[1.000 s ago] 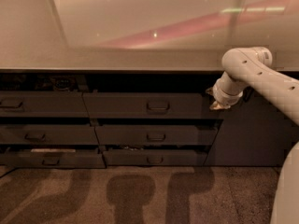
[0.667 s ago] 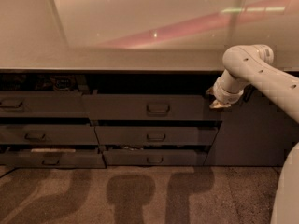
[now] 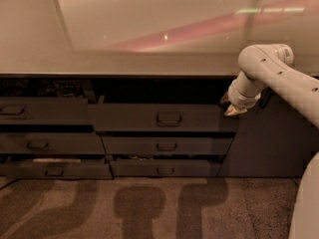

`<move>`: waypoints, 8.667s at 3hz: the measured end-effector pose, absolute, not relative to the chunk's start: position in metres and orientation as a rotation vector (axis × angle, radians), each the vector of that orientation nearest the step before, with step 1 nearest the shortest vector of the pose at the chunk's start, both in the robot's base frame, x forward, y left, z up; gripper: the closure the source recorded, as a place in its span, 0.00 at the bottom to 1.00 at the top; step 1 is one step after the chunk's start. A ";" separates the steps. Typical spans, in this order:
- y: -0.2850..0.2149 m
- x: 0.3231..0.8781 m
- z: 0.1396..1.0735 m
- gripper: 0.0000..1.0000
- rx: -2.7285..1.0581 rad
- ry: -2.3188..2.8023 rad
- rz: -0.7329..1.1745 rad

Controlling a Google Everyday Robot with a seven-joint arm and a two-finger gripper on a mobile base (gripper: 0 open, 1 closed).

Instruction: Open top drawer

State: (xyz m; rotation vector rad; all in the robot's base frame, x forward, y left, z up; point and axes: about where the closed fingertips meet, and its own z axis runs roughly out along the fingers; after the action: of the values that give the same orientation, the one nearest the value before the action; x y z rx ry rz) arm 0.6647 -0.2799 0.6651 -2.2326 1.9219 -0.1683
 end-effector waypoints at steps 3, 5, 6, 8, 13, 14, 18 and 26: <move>-0.280 0.656 0.664 1.00 -2.256 1.905 -0.169; -0.281 0.649 0.663 1.00 -2.262 1.896 -0.166; -0.281 0.649 0.665 1.00 -2.262 1.896 -0.166; -0.282 0.642 0.665 1.00 -2.266 1.890 -0.166; -0.286 0.623 0.662 1.00 -2.278 1.871 -0.169; -0.286 0.623 0.664 1.00 -2.278 1.871 -0.169; -0.289 0.605 0.661 1.00 -2.288 1.853 -0.169; -0.286 0.560 0.775 1.00 -2.102 1.611 -0.040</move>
Offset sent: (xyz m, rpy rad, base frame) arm -0.3095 -0.0997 -0.2698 -0.2202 0.0364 0.2476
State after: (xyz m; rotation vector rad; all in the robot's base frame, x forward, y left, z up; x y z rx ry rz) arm 0.5597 -0.2863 0.7745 -2.1019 1.6108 -0.0399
